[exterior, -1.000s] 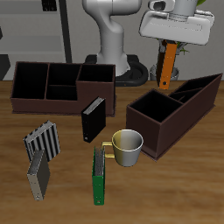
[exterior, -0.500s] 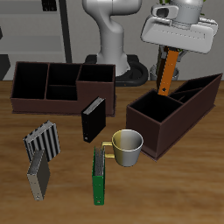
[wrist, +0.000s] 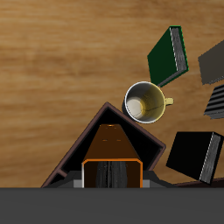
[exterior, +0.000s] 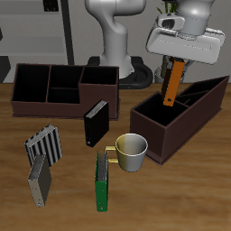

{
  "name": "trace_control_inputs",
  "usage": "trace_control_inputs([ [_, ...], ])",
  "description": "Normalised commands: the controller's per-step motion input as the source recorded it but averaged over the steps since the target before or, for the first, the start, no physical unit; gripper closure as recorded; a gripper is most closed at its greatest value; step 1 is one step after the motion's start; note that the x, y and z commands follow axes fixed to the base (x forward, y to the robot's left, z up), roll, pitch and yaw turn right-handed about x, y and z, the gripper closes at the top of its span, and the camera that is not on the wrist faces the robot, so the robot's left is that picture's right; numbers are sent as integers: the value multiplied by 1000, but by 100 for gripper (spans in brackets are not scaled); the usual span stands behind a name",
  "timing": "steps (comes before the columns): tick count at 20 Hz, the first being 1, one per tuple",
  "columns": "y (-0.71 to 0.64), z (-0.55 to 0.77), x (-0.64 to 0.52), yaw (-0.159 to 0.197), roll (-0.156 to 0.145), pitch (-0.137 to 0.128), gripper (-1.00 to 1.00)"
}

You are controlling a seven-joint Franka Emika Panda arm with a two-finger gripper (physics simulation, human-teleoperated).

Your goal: Place the orange book into the left desk caddy's right compartment

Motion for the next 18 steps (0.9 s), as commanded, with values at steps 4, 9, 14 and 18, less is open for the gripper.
trace_control_inputs([
  [4,-79,-193,102,0,1,27,100],
  [9,23,-230,62,0,9,22,100],
  [14,-13,-294,97,1,8,31,100],
  [18,96,-378,134,6,19,38,100],
])
